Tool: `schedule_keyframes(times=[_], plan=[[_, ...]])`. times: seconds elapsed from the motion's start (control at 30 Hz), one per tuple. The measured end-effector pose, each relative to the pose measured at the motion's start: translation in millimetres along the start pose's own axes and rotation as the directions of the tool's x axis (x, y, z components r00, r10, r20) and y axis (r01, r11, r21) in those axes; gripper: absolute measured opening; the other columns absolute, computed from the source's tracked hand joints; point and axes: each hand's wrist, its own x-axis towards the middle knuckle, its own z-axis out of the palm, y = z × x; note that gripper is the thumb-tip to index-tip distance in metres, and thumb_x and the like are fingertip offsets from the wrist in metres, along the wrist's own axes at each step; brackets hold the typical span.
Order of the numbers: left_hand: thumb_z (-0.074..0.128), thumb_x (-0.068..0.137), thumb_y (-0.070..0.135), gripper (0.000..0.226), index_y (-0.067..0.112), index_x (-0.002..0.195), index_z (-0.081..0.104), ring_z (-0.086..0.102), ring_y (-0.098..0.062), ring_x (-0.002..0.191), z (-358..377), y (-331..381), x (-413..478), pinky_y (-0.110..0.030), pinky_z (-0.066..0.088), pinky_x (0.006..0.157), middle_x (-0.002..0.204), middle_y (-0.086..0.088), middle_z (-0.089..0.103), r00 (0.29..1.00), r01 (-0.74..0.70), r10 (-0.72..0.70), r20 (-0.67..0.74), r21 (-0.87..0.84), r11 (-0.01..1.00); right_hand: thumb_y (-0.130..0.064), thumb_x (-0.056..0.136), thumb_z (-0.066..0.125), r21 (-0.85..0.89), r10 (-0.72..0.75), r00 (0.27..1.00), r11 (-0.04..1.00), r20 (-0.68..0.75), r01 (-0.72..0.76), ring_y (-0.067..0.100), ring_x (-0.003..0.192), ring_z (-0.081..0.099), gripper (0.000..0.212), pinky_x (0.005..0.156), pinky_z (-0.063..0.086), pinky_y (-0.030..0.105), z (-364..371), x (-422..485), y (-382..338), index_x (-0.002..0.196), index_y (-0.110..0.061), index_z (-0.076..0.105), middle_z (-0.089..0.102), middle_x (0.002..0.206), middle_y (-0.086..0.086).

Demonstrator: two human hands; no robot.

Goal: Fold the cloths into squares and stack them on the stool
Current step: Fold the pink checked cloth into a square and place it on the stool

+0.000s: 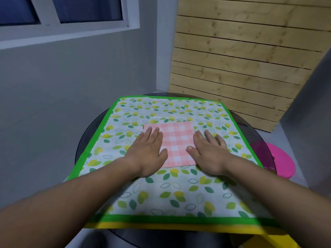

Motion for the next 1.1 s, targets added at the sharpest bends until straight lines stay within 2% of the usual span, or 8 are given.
schedule_keyframes(times=[0.1, 0.27, 0.37, 0.43, 0.57, 0.83, 0.97, 1.1], plan=[[0.031, 0.101, 0.05, 0.071, 0.014, 0.159, 0.011, -0.005, -0.021, 0.154, -4.9, 0.4, -1.0, -0.038, 0.004, 0.125, 0.167, -0.006, 0.001, 0.997, 0.012, -0.023, -0.067, -0.166, 0.986, -0.051, 0.1, 0.032, 0.248, 0.018, 0.988, 0.969, -0.156, 0.021, 0.029, 0.145, 0.024, 0.049, 0.117, 0.021, 0.045, -7.0, 1.4, -2.6, 0.133, -0.016, 0.043, 0.042, 0.148, 0.005], [0.063, 0.089, 0.039, 0.066, 0.013, 0.145, 0.039, 0.035, -0.028, 0.136, -31.4, 1.5, -7.1, -0.038, 0.033, 0.109, 0.145, -0.007, 0.044, 0.887, 0.203, -0.385, -0.254, -0.535, 0.82, -0.035, 0.091, 0.058, 0.648, 0.279, 0.938, 0.757, -0.205, -0.084, 0.026, 0.113, 0.057, 0.052, 0.095, 0.047, 0.037, -25.7, 7.3, -9.7, 0.138, -0.017, 0.044, 0.06, 0.123, 0.005], [0.071, 0.083, 0.037, 0.062, 0.015, 0.135, 0.043, 0.057, -0.027, 0.111, -45.3, -2.7, -7.5, -0.034, 0.052, 0.084, 0.135, -0.009, 0.051, 0.847, 0.366, -0.531, -0.029, -0.692, 0.622, -0.03, 0.088, 0.062, 0.707, 0.351, 0.934, 0.676, -0.062, -0.207, 0.024, 0.088, 0.06, 0.028, 0.071, 0.047, 0.031, -34.5, 10.0, -9.8, 0.111, -0.017, 0.051, 0.06, 0.096, 0.003], [0.073, 0.083, 0.033, 0.048, 0.015, 0.118, 0.046, 0.06, -0.019, 0.085, -51.8, -5.3, -8.9, -0.027, 0.044, 0.056, 0.119, -0.009, 0.057, 0.835, 0.406, -0.546, 0.067, -0.745, 0.53, -0.023, 0.087, 0.065, 0.723, 0.353, 0.935, 0.649, -0.013, -0.235, 0.021, 0.069, 0.05, 0.018, 0.058, 0.037, 0.028, -39.2, 11.1, -8.9, 0.086, -0.015, 0.049, 0.051, 0.082, 0.006], [0.077, 0.083, 0.024, 0.035, 0.016, 0.072, 0.045, 0.044, -0.015, 0.055, -58.7, -12.4, -9.7, -0.024, 0.032, 0.045, 0.07, -0.004, 0.052, 0.851, 0.363, -0.517, 0.088, -0.81, 0.46, -0.02, 0.087, 0.07, 0.774, 0.373, 0.926, 0.566, 0.068, -0.285, 0.018, 0.058, 0.045, 0.029, 0.042, 0.033, 0.022, -44.0, 11.1, -7.2, 0.073, -0.013, 0.045, 0.048, 0.072, 0.004], [0.081, 0.078, 0.007, 0.039, 0.014, 0.059, 0.048, 0.046, -0.021, 0.046, -63.3, -10.2, -18.4, -0.024, 0.039, 0.048, 0.059, -0.009, 0.051, 0.875, 0.351, -0.451, 0.174, -0.87, 0.345, -0.019, 0.088, 0.069, 0.825, 0.338, 0.941, 0.539, -0.027, -0.17, 0.024, 0.087, 0.061, 0.022, 0.065, 0.044, 0.028, -35.5, 3.4, -9.4, 0.103, -0.015, 0.054, 0.06, 0.101, 0.007], [0.079, 0.078, -0.003, 0.023, 0.007, 0.09, 0.062, 0.054, -0.02, 0.05, -65.1, 4.4, -19.2, -0.023, 0.046, 0.046, 0.073, -0.012, 0.06, 0.864, 0.307, -0.461, 0.205, -0.939, 0.158, -0.023, 0.085, 0.074, 0.865, 0.36, 0.924, 0.497, -0.13, -0.072, 0.025, 0.093, 0.065, 0.037, 0.06, 0.045, 0.028, -41.8, -12.2, -1.4, 0.116, -0.018, 0.054, 0.063, 0.11, 0.007], [0.077, 0.078, -0.004, 0.041, 0.003, 0.114, 0.058, 0.057, -0.018, 0.058, -66.2, 32.9, -16.4, -0.021, 0.042, 0.042, 0.088, -0.014, 0.064, 0.897, 0.215, -0.411, 0.163, -0.973, 0.081, -0.021, 0.076, 0.081, 0.946, 0.445, 0.882, 0.324, -0.156, 0.004, 0.026, 0.091, 0.072, 0.038, 0.084, 0.059, 0.042, -56.9, -38.7, 17.4, 0.11, -0.017, 0.063, 0.072, 0.104, 0.009]])
